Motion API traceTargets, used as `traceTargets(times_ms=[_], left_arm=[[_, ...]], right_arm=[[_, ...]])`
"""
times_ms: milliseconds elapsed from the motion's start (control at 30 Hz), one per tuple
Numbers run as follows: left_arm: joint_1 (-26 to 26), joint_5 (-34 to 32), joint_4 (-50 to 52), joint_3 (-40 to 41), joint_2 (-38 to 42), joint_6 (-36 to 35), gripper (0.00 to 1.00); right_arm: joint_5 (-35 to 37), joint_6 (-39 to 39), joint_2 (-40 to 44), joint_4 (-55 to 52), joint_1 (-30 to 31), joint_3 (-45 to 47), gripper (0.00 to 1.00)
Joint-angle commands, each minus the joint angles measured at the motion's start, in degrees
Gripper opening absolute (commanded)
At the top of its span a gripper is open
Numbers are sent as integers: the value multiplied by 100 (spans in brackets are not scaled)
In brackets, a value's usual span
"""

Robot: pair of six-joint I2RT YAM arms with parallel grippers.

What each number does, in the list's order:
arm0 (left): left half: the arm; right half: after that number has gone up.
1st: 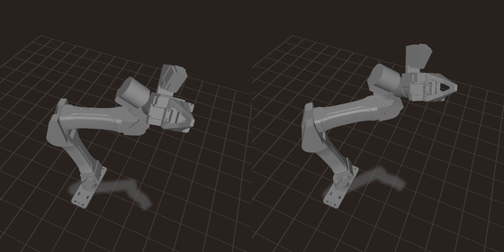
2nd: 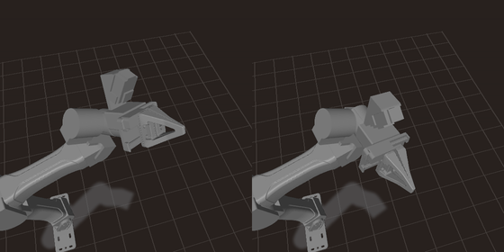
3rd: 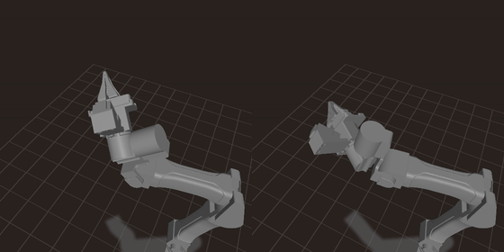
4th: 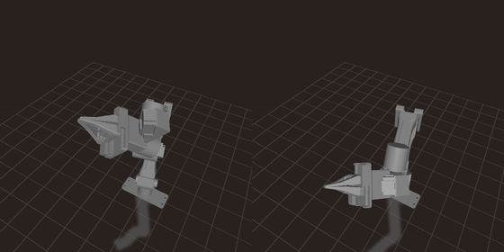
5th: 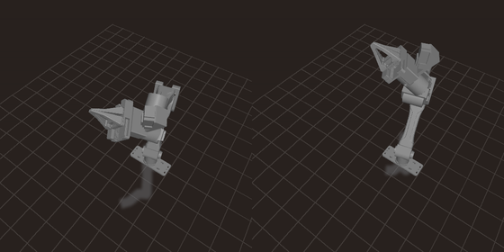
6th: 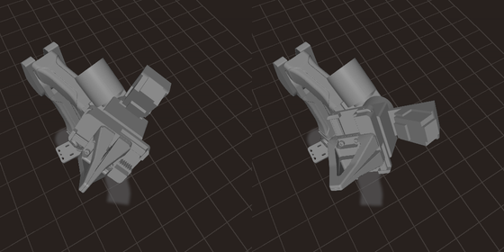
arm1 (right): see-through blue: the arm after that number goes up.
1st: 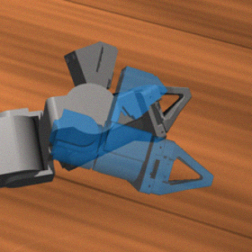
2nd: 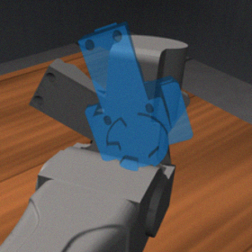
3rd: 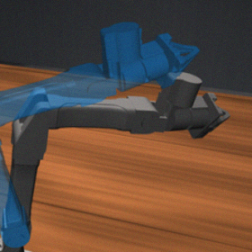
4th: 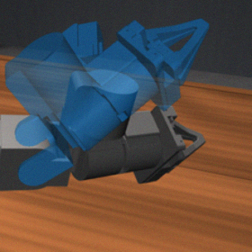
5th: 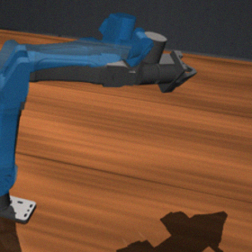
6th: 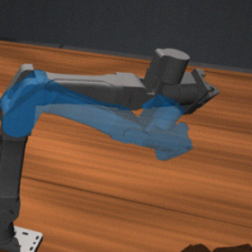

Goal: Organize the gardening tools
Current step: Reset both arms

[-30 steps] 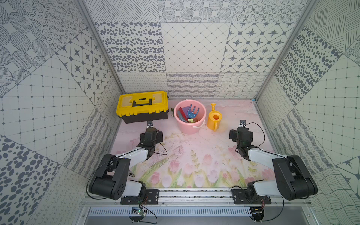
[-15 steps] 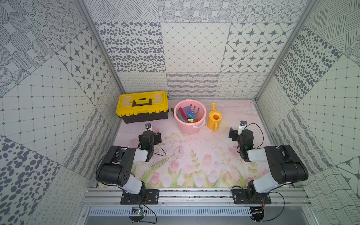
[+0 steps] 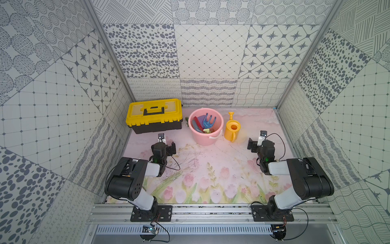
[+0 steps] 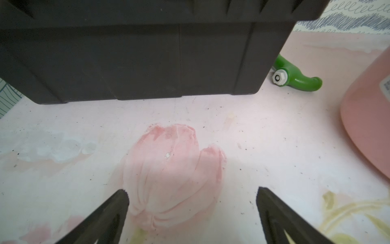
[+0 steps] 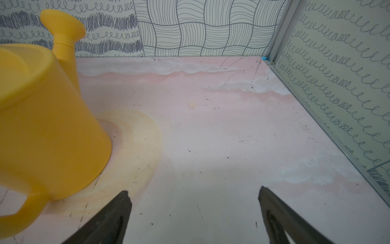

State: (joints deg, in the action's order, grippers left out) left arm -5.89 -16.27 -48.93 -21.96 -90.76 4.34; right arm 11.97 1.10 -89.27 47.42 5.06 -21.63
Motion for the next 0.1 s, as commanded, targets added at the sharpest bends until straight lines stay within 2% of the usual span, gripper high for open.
traceTargets(times_ms=[0, 67], left_arm=[[35, 158, -394, -1, 16, -75, 100], [35, 151, -475, 11, -22, -107, 100]], right_arm=[[-50, 65, 42, 245, -23, -87, 97], [-49, 61, 42, 255, -21, -87, 97]])
